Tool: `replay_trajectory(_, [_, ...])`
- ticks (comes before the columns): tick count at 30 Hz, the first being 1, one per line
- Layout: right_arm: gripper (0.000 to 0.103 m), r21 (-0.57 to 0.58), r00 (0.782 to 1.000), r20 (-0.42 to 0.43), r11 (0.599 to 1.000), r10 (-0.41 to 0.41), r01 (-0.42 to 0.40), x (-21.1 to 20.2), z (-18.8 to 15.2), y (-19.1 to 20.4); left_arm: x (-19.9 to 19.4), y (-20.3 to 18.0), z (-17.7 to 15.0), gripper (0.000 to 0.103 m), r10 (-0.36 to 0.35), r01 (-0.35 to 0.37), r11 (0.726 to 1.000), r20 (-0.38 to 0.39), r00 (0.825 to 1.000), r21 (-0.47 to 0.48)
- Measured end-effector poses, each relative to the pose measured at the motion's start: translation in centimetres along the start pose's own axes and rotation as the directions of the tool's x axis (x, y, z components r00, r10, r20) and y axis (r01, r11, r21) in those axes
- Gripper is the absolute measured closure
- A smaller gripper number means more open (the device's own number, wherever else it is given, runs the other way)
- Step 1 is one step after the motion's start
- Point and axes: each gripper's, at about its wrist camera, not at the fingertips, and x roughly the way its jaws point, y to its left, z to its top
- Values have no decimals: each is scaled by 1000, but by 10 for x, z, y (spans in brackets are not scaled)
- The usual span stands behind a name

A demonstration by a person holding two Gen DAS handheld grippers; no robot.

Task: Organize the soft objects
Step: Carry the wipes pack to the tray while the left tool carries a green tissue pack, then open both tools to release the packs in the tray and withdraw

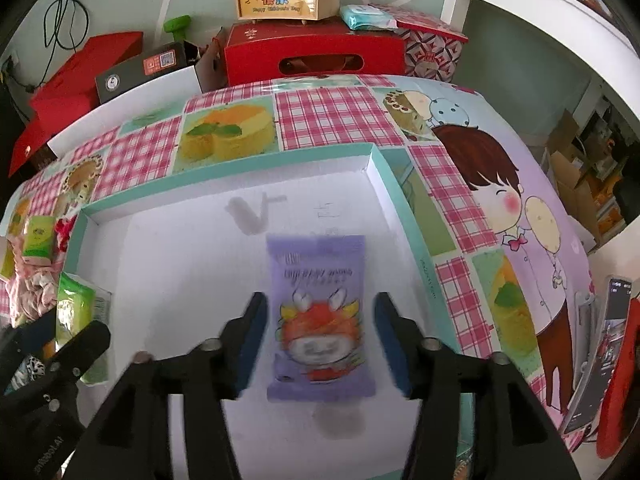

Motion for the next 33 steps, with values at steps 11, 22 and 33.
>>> replay_trajectory(11, [19,-26,1000,24,1000,-11,12,-3,0,5,-10,22,5,5,30,-26,996,52,998,-80])
replay_trajectory(22, [3,-15,998,55,1000,6,-5,-9,0,9,-30,61,8,0,118,-90,976,137,983,-197])
replay_trajectory(33, [3,-37,988,85,992,126,-123,-21,1,20,-60,100,6,0,169,-109,949,184,968,-296])
